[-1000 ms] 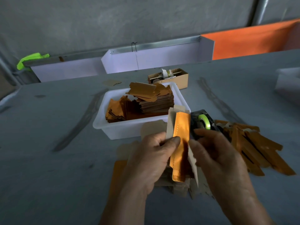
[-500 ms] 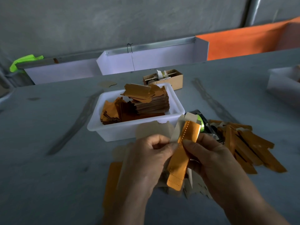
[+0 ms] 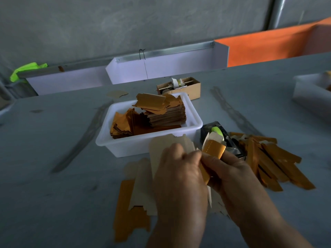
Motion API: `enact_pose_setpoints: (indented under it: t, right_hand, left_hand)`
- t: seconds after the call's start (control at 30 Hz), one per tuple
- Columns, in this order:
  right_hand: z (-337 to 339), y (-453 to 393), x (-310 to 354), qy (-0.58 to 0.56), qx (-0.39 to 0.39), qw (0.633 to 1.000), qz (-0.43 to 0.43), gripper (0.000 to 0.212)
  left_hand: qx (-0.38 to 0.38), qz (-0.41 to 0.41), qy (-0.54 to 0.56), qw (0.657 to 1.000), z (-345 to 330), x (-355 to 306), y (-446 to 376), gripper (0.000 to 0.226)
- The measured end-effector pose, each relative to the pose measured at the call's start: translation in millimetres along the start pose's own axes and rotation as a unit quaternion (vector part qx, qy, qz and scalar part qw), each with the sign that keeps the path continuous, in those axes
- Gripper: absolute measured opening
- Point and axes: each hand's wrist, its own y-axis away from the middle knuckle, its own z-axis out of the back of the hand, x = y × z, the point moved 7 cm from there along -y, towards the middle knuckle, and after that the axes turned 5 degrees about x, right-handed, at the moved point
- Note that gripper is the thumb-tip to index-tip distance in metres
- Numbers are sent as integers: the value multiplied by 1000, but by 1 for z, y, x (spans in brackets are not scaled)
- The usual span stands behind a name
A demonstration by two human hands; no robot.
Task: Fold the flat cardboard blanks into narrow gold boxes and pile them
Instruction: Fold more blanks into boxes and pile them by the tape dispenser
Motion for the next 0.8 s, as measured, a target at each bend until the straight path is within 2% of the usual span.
enact_pose_setpoints:
  t: [0.1,0.2,0.27,0.33,0.4,0.47,0.57,0.6,0.63,0.73,0.8]
  right_hand:
    - [3,2,0,9,-3,1000,-6,23]
    - [3,4,2,39,3,999,-2,30]
    - [3,4,4,57,1,998,13,28]
    - [5,2,5,49,-14,999,17,23]
    - [4,1,5,17,-4,1000,9,24]
    - [2,1,6,-6,10,1000,15,22]
    - [-1,1,12,-4,32,999,37,16]
    - [-1,0,13,-1,35,999,37,16]
    - [1,-1,12,4,35,999,32,16]
    - [4,-1,13,46,57,997,5,22]
    - [16,-2,26,129,33,991,20,30]
  left_hand:
    - [40,-55,-117,991,-15,-15,8,50]
    - [83,-60,-136,985,-24,-15,14,53]
    - [75,-74,-116,988,-24,-15,15,47]
    - [63,-43,-29,997,-14,-10,11,32]
    - [57,77,124,988,-9,12,5,22]
    - [84,178,254,947,-17,33,4,15]
    - [161,222,397,876,-25,36,1,7]
    - [184,225,430,855,-27,33,2,6]
    - [196,223,439,848,-29,31,2,6]
    - [197,226,414,860,-33,31,0,4]
    - [186,250,426,849,-38,35,-1,5]
